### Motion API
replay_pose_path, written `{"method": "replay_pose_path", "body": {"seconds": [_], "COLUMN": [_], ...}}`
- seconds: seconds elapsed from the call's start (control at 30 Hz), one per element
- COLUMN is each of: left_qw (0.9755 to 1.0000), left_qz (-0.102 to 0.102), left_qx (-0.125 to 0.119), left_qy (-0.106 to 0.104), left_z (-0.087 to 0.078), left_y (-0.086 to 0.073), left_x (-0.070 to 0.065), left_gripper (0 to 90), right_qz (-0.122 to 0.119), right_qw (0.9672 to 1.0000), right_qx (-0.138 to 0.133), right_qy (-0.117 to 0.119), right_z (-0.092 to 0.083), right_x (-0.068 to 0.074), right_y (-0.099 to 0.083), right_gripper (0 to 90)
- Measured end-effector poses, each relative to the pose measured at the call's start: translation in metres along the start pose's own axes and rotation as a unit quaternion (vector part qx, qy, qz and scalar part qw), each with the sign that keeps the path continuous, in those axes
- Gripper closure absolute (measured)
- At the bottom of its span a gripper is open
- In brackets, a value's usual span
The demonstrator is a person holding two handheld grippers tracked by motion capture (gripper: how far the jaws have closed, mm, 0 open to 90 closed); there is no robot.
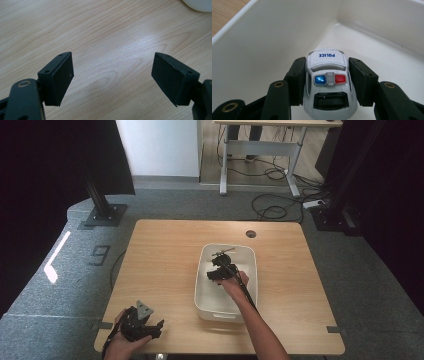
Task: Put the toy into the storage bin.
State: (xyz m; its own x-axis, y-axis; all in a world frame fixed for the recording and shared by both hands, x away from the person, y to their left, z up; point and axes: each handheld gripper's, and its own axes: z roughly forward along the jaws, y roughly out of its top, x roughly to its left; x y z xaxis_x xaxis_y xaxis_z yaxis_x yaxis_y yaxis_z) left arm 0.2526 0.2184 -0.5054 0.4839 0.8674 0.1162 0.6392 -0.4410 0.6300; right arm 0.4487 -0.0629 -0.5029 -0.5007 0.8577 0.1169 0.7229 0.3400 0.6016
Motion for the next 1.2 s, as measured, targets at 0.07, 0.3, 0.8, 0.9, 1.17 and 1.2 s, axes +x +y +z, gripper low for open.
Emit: {"method": "replay_pose_path", "body": {"seconds": [0.07, 0.3, 0.8, 0.9, 1.17, 1.2], "left_qw": [1.0, 1.0, 1.0, 1.0, 1.0, 0.9999], "left_qz": [0.0, 0.0, 0.004, 0.003, 0.006, 0.008], "left_qx": [0.0, 0.0, -0.001, -0.002, -0.002, -0.003], "left_qy": [0.0, 0.0, 0.002, 0.003, 0.007, 0.007], "left_z": [0.0, 0.0, -0.001, -0.001, -0.002, -0.001], "left_y": [0.0, 0.0, 0.001, 0.001, 0.001, 0.001], "left_x": [0.0, 0.0, -0.001, 0.0, -0.001, -0.001], "left_gripper": [18.6, 18.6, 18.6, 18.6, 18.6, 18.7], "right_qz": [-0.004, -0.004, -0.009, -0.008, -0.005, -0.005], "right_qw": [1.0, 1.0, 0.9998, 0.9998, 0.9994, 0.9993], "right_qx": [0.004, 0.005, 0.013, 0.016, 0.02, 0.021], "right_qy": [0.0, 0.0, 0.01, 0.012, 0.027, 0.031], "right_z": [0.001, -0.001, -0.004, -0.001, -0.003, -0.004], "right_x": [0.0, -0.001, 0.0, 0.001, 0.002, 0.003], "right_y": [0.0, 0.0, -0.005, -0.004, -0.004, -0.005], "right_gripper": [48.6, 42.4, 40.1, 40.2, 43.2, 43.0]}}
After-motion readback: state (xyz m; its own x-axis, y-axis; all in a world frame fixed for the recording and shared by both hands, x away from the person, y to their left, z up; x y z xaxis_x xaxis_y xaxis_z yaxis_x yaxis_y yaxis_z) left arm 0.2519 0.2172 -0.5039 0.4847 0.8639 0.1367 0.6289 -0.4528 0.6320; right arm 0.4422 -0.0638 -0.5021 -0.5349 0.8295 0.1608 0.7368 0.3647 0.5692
